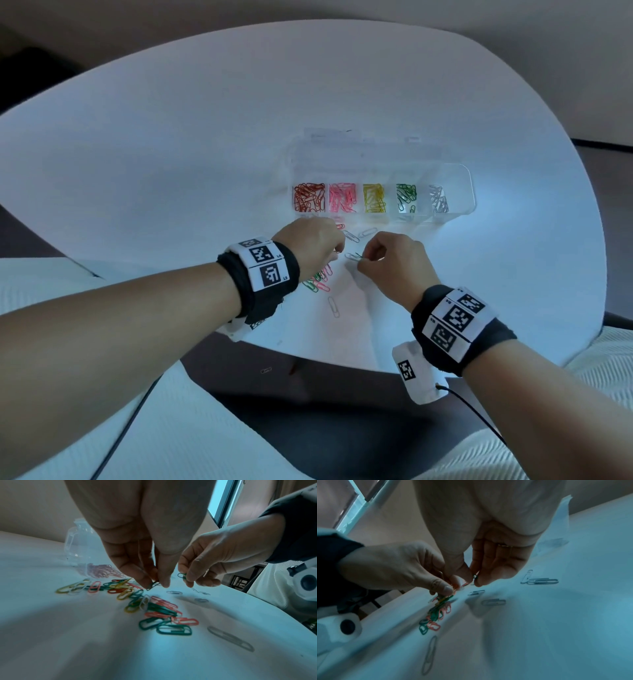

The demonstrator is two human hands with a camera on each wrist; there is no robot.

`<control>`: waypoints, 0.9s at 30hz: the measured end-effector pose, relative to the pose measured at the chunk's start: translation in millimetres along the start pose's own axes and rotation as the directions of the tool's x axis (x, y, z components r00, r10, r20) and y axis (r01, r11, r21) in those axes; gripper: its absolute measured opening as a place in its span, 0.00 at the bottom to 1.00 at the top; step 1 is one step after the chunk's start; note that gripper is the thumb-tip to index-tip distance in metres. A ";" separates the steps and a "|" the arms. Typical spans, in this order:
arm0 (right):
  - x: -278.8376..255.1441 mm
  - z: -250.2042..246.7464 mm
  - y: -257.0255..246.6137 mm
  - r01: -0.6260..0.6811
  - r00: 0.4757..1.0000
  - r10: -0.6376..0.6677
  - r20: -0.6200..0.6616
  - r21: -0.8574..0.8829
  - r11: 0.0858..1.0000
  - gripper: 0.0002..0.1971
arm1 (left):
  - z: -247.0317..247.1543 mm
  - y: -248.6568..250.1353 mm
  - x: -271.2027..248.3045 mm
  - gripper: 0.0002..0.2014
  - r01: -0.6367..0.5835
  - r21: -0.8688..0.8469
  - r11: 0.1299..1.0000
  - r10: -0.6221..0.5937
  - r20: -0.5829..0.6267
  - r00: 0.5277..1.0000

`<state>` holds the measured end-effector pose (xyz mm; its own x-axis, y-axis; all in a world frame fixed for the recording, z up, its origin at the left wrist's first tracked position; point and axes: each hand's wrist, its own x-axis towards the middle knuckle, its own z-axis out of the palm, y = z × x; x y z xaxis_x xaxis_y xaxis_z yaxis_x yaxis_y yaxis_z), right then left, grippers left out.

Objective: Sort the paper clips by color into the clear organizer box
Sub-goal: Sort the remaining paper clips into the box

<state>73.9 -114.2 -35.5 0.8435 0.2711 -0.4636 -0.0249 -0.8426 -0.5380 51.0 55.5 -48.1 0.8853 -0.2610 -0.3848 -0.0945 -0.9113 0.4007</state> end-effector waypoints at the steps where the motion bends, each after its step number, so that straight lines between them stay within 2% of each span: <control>1: -0.6 -0.1 0.4 0.002 1.000 -0.002 -0.001 0.025 1.000 0.02 | -1.2 1.3 -0.2 0.10 0.006 -0.018 1.000 -0.006 -0.002 1.000; 5: -1.2 0.8 2.6 -0.039 0.999 0.031 0.040 0.216 0.976 0.02 | -7.6 6.1 -2.1 0.06 0.042 -0.196 0.980 -0.048 -0.030 0.998; 8: -3.0 -0.5 3.7 -0.093 0.994 0.057 0.091 0.472 0.877 0.07 | -13.4 11.1 -4.3 0.03 0.110 -0.443 0.890 -0.138 -0.033 0.990; 11: -6.3 -6.7 3.0 -0.178 0.982 0.079 0.169 0.717 0.673 0.11 | -22.0 16.0 -6.7 0.04 0.173 -0.692 0.700 -0.218 0.023 0.976; 14: -5.6 -15.2 3.6 -0.291 0.956 0.095 0.279 0.846 0.447 0.11 | -34.9 17.7 -11.5 0.07 0.187 -0.904 0.385 -0.233 0.101 0.967; 19: -3.6 -19.8 1.3 -0.357 0.934 0.106 0.341 0.894 0.272 0.09 | -53.8 17.2 -19.6 0.09 0.243 -0.969 0.038 -0.227 0.228 0.947; 21: -3.6 -18.9 -0.5 -0.377 0.926 0.109 0.362 0.900 0.216 0.10 | -57.1 16.4 -21.6 0.10 0.261 -0.963 -0.067 -0.236 0.269 0.934; 24: -3.2 -18.6 -4.5 -0.400 0.916 0.107 0.386 0.900 0.176 0.15 | -57.4 13.8 -23.7 0.13 0.275 -0.948 -0.161 -0.225 0.306 0.925; 27: -1.7 -18.1 -10.1 -0.411 0.911 0.121 0.394 0.892 0.190 0.21 | -56.5 7.9 -24.3 0.19 0.296 -0.940 -0.169 -0.218 0.329 0.919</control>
<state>82.4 -114.5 -16.5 0.5541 0.3284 -0.7649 -0.8297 0.1433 -0.5395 54.5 72.6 11.4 0.6845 -0.1454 -0.7143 0.7060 0.3765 0.5999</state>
